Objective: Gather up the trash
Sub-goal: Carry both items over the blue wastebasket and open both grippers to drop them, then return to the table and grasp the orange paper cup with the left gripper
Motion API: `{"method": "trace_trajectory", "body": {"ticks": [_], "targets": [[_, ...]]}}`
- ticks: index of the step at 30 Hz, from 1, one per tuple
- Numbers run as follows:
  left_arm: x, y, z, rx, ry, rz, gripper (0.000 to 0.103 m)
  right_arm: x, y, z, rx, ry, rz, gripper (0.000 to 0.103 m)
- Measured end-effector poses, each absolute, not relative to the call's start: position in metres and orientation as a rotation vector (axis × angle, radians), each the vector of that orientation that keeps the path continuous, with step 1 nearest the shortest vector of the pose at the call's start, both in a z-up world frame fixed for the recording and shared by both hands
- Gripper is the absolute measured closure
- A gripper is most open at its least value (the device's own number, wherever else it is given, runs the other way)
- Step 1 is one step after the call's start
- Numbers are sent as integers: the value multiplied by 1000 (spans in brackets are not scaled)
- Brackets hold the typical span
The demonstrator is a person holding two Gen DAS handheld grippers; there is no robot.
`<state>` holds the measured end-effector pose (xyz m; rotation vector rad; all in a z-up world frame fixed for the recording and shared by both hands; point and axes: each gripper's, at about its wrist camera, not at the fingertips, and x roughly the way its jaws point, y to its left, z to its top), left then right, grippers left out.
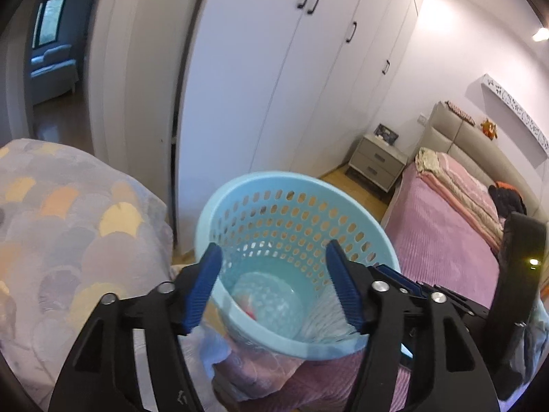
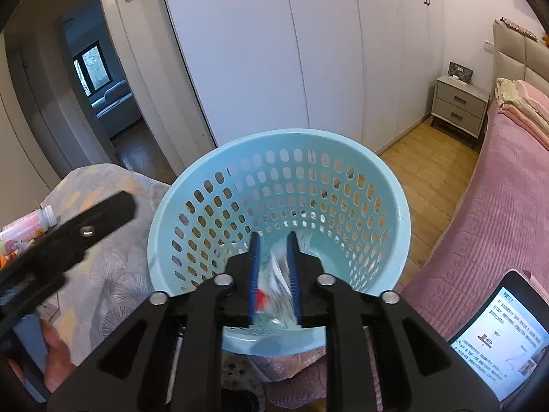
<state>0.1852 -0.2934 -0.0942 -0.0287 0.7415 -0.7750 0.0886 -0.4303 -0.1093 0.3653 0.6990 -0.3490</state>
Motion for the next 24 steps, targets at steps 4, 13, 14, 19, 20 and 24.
{"method": "trace_trajectory", "body": {"ticks": [4, 13, 14, 19, 20, 24], "targets": [[174, -269, -75, -55, 692, -761, 31, 82, -427, -103, 348, 675, -365, 64], [127, -177, -19, -73, 553, -631, 17, 69, -374, -58, 313, 543, -197, 36], [122, -165, -13, -78, 538, -607, 16, 69, -361, -52, 302, 528, -162, 32], [99, -81, 10, -103, 489, -454, 11, 68, -292, -28, 208, 472, -49, 12], [98, -61, 15, -105, 488, -430, 10, 68, -277, -25, 191, 469, -33, 11], [98, 5, 19, -107, 499, -292, 9, 80, -225, -25, 159, 509, 22, 11]]}}
